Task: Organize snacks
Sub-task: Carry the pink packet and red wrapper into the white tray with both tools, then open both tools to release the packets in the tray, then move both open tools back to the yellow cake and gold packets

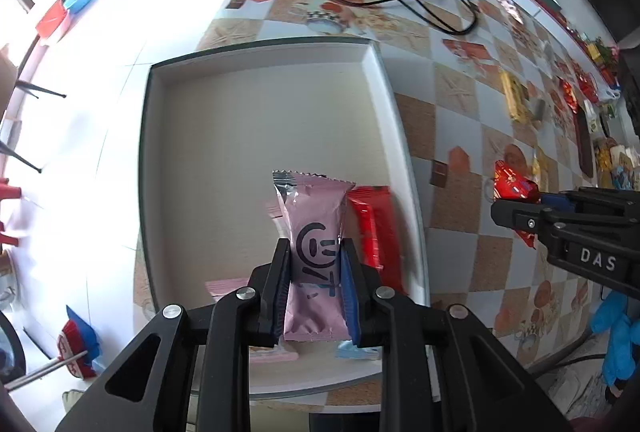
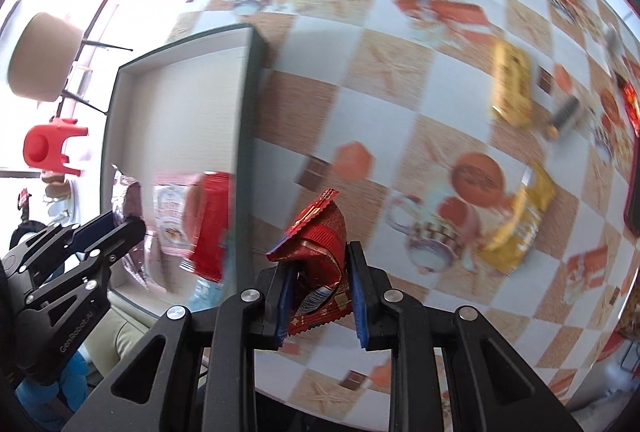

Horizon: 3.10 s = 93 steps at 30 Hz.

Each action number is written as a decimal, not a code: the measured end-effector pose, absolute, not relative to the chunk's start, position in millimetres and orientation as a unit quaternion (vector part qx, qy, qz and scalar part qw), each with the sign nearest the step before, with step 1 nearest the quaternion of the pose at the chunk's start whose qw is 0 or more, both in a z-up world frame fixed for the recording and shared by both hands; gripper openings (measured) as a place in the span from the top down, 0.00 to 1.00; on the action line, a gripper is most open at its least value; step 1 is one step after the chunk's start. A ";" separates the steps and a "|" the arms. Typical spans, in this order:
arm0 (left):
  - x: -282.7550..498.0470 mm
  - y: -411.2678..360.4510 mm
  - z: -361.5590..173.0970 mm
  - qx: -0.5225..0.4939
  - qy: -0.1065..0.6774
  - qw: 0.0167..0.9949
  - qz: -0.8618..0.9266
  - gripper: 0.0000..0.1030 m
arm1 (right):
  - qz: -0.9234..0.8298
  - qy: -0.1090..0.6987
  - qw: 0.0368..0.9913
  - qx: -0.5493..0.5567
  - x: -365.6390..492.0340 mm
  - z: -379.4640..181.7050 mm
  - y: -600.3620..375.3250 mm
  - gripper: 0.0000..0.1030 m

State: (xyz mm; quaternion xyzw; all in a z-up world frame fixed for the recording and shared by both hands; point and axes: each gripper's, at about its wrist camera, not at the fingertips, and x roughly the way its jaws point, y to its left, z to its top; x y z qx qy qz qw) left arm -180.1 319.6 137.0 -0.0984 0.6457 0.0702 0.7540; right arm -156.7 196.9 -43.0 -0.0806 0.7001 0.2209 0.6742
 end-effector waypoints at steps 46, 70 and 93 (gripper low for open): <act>-183.5 359.7 104.4 -0.108 0.674 0.720 0.125 0.19 | 0.255 0.709 0.654 -0.066 -155.3 -56.0 275.4 0.00; -160.8 249.5 131.5 -0.027 0.681 0.731 0.042 0.19 | 0.026 0.776 0.629 0.045 -162.2 -96.1 34.9 0.00; -119.6 195.9 115.3 -0.005 0.704 0.709 0.033 0.19 | 0.016 0.767 0.641 0.031 -89.8 -118.9 -59.6 0.00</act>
